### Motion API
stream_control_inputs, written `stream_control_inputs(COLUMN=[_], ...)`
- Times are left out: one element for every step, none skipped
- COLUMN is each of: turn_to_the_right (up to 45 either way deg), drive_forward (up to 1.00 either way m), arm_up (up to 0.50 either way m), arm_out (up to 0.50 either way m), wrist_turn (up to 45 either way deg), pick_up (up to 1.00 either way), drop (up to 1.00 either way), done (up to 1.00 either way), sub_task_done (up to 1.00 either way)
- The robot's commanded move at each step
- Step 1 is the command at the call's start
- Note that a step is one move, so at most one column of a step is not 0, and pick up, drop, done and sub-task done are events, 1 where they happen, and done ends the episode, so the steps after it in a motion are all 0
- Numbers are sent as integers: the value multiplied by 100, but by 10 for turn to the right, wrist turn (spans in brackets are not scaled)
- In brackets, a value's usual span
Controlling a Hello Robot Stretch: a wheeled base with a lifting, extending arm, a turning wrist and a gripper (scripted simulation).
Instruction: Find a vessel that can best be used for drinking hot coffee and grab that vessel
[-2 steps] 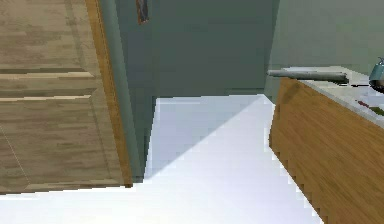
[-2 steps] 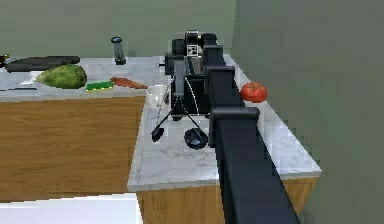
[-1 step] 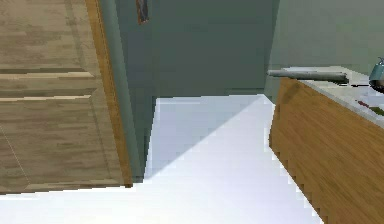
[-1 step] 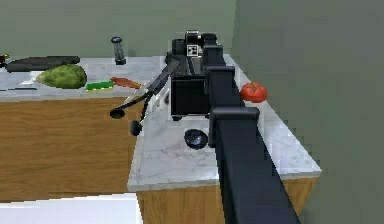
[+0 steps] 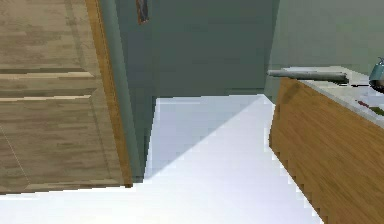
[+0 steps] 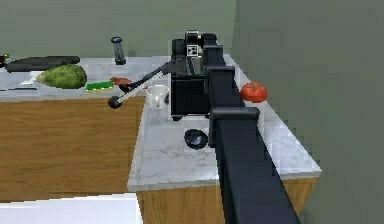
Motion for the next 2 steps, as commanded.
stream_control_inputs(turn_to_the_right=[0,0], drive_forward=[0,0], arm_up=[0,0], arm_out=[0,0], wrist_turn=[450,120], pick_up=[0,0], drop=[0,0], done=[0,0], sub_task_done=[0,0])
